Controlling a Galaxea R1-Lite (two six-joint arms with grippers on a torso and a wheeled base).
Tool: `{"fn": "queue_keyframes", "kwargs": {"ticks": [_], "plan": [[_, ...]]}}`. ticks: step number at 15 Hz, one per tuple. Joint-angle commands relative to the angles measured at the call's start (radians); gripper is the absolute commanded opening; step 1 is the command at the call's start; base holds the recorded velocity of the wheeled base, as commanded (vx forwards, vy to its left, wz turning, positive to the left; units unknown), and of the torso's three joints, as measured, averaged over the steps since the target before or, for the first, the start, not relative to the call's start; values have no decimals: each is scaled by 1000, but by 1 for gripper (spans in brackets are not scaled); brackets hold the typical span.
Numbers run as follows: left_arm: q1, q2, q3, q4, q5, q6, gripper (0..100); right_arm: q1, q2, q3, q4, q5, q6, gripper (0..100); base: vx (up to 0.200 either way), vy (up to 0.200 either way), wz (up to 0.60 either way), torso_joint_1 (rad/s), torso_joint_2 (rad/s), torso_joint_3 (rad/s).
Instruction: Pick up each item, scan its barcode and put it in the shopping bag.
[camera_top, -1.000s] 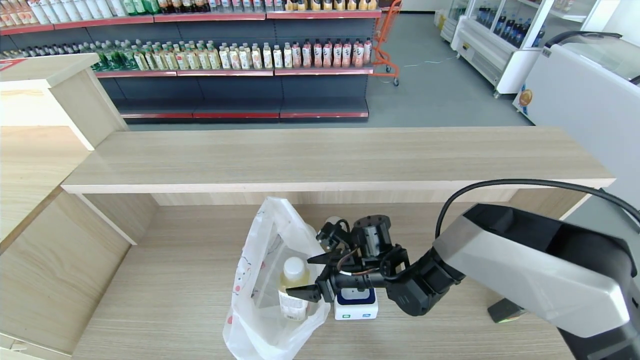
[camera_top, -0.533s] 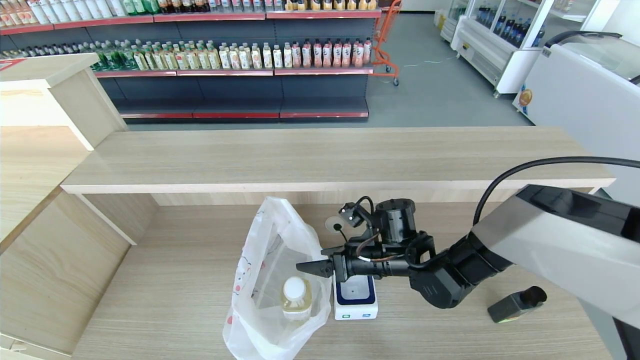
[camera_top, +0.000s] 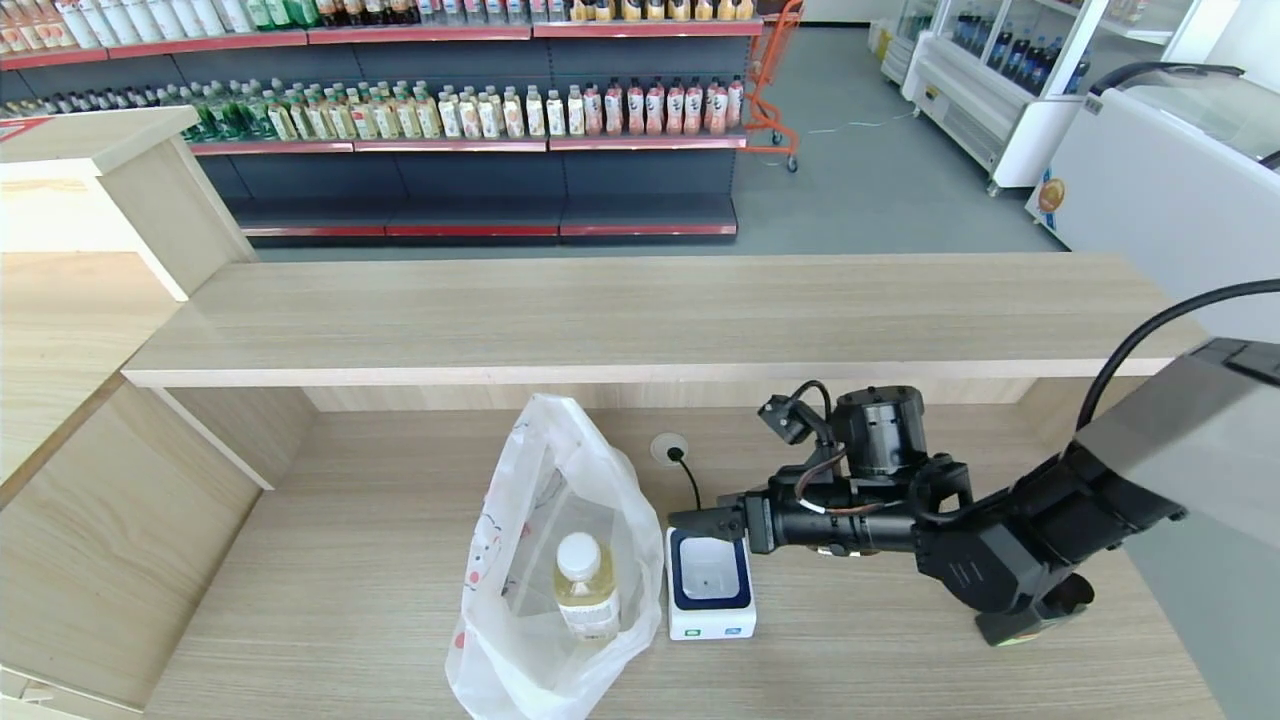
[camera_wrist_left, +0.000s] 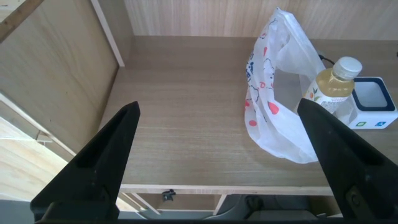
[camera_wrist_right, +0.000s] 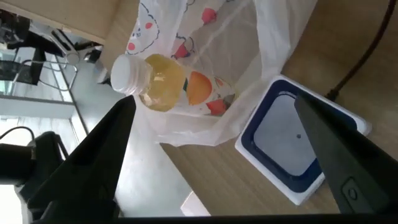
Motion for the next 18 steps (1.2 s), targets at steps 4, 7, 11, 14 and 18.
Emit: {"fn": "queue_keyframes", "kwargs": {"ticks": [4, 7, 11, 14, 18], "plan": [[0, 0, 0, 0, 0, 0, 100, -198, -544, 163, 402, -37, -2, 100, 0, 0, 0, 0, 0, 0], [0, 0, 0, 0, 0, 0, 100, -305, -768, 157, 632, -46, -36, 100, 0, 0, 0, 0, 0, 0], [0, 0, 0, 0, 0, 0, 100, -416, -906, 166, 715, -167, -63, 100, 0, 0, 0, 0, 0, 0], [0, 0, 0, 0, 0, 0, 100, -445, -988, 211, 756, -246, -44, 100, 0, 0, 0, 0, 0, 0], [0, 0, 0, 0, 0, 4, 100, -471, -1069, 246, 850, -313, -40, 100, -100, 0, 0, 1, 1, 1]]}}
